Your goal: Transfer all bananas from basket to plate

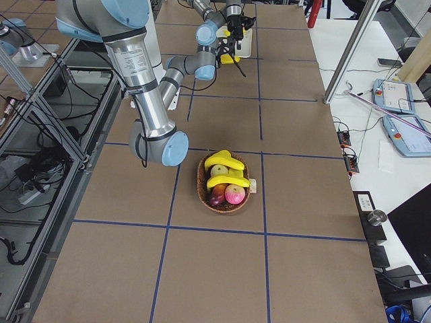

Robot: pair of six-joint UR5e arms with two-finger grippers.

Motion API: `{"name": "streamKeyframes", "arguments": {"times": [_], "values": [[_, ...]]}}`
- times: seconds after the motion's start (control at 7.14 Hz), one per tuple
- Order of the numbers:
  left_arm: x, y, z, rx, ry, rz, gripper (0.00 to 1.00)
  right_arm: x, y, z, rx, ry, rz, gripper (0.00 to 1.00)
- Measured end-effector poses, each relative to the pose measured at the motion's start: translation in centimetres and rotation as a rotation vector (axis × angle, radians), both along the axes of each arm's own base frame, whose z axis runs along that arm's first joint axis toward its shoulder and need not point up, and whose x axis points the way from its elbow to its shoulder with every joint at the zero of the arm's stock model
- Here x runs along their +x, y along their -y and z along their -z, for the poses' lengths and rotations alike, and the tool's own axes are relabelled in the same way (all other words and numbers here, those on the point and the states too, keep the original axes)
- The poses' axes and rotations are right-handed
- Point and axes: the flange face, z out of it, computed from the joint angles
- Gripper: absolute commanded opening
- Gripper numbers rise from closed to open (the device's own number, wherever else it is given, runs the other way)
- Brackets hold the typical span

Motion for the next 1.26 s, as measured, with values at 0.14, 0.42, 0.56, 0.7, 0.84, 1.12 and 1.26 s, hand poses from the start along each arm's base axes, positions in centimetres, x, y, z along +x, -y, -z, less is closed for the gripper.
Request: {"name": "streamKeyframes", "arguments": {"times": [0.14, 0.42, 0.56, 0.7, 0.84, 1.12, 1.26], "values": [[1.3, -1.0, 0.5, -0.007, -0.011, 0.002, 1.00, -0.3, -0.3, 0.2, 0.002, 0.002, -0.001, 0.00], [2.4, -2.0, 0.8, -0.010, -0.018, -0.005, 0.96, -0.5, -0.5, 0.3, 0.003, 0.004, 0.001, 0.00], [2.7, -2.4, 0.8, -0.010, -0.019, -0.012, 0.58, -0.5, -0.5, 0.3, 0.003, 0.005, 0.001, 0.00], [3.1, -2.7, 0.9, -0.009, -0.019, -0.019, 0.08, -0.5, -0.6, 0.3, 0.004, 0.005, 0.001, 0.01], [3.3, -3.0, 0.9, -0.005, -0.020, -0.025, 0.00, -0.5, -0.6, 0.3, 0.005, 0.006, 0.001, 0.03], [3.2, -3.2, 0.8, 0.003, -0.018, -0.028, 0.00, -0.5, -0.7, 0.3, 0.005, 0.006, 0.003, 1.00], [3.0, -3.4, 0.9, 0.007, -0.022, -0.030, 0.00, -0.5, -0.7, 0.2, 0.005, 0.005, 0.004, 1.00]]}}
